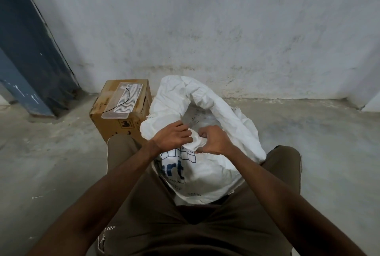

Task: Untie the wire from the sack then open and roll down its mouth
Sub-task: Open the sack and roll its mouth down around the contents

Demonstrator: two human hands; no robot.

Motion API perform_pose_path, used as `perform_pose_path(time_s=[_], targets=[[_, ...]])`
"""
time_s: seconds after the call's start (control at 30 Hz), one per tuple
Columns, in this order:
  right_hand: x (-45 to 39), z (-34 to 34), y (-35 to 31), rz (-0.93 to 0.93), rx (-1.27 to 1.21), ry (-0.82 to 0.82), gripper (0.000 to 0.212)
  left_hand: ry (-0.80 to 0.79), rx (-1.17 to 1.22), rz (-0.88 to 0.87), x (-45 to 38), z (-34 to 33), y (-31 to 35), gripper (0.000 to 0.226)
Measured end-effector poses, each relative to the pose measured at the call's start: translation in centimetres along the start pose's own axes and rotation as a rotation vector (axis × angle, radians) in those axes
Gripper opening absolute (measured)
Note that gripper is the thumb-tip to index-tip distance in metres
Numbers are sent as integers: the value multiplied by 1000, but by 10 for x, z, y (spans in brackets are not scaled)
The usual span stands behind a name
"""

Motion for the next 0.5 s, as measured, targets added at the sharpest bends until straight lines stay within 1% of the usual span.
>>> perform_pose_path(time_s=[0.03,0.07,0.1,0.13,0.17,0.2,0.27,0.3,0.33,0.37,0.4,0.43,0.47,0.5], targets=[[1,-3,-2,-7,-8,66,37,-64,129,86,3,-1,-3,22],[2,-6,-5,-11,-9,122,33,-128,305,220,7,-3,-6,34],[3,-9,-6,-11,-6,167,30,-172,490,384,13,-4,-4,50],[5,-11,-7,-16,4,200,29,-145,642,583,19,-5,-1,65],[7,-12,-9,-27,27,223,30,-56,731,811,23,-4,4,74],[8,-14,-10,-36,61,239,31,77,791,1069,28,-3,9,76],[9,-18,-13,-30,138,250,29,297,975,1648,38,-6,17,76],[10,-21,-14,-16,174,249,28,366,1160,1892,40,-9,21,80],[11,-24,-16,0,209,250,28,417,1386,2036,41,-17,23,83],[12,-25,-17,18,242,253,29,447,1599,2083,39,-21,22,83],[13,-26,-17,38,266,259,30,487,1756,2072,37,-26,19,78],[13,-26,-17,56,279,261,30,541,1853,2043,37,-28,16,71],[14,-25,-16,76,286,267,31,596,1905,2022,38,-31,12,64],[14,-25,-14,96,291,274,31,617,1945,2005,37,-30,9,56]])
Point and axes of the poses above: each hand's wrist, its own x-axis away from the middle knuckle, its own z-axis out of the back of the hand, y = z × x, the point moved 3 cm from there along -x, towards the middle knuckle, and after that the axes turned 6 degrees about -y, right-handed, at the moved point
